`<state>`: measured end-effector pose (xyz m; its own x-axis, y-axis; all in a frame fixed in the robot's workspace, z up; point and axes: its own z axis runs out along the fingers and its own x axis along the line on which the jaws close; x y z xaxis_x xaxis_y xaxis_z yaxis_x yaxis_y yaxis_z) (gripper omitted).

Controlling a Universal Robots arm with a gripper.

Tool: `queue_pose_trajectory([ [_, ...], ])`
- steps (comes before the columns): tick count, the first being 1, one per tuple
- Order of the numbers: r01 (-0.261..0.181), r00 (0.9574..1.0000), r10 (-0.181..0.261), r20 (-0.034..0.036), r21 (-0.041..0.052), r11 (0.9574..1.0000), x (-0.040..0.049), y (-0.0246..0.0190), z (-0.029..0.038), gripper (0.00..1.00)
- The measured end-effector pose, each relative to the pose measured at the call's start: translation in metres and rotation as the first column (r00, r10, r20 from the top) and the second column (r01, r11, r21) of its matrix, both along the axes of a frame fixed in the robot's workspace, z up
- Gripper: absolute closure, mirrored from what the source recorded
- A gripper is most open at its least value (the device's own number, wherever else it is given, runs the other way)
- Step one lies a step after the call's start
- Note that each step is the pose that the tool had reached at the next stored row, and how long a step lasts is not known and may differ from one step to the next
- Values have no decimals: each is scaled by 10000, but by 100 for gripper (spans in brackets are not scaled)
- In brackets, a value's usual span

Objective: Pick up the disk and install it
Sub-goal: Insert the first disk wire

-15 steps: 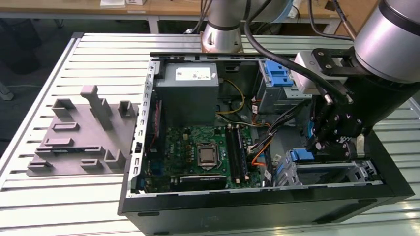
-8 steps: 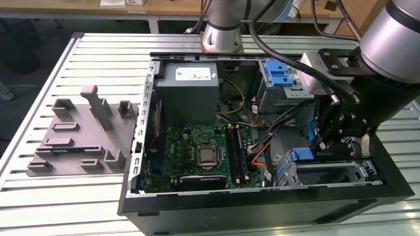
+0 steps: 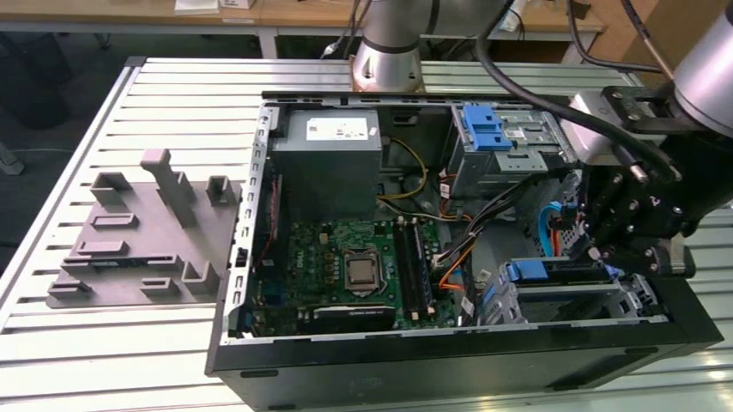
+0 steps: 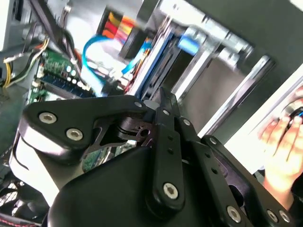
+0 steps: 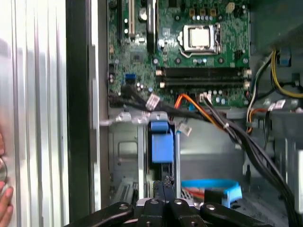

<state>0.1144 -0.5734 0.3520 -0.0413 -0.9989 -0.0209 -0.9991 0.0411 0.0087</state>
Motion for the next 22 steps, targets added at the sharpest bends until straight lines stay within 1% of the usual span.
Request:
queue_pose_trajectory([
  [2,1,10000,-1,0,0,10000,38,1,0,89],
  [4,2,10000,-2,0,0,10000,39,5,4,89],
  [6,3,10000,-3,0,-2,10000,39,8,27,89],
  [8,2,10000,-2,0,0,10000,40,21,56,89],
  [12,1,10000,-1,6,-11,10000,54,70,69,89],
  [15,2,10000,-2,7,-12,10000,85,113,70,89],
  [19,6,10000,-6,8,-12,10000,137,148,72,89],
  [22,8,10000,-8,10,-12,10000,148,177,85,89],
])
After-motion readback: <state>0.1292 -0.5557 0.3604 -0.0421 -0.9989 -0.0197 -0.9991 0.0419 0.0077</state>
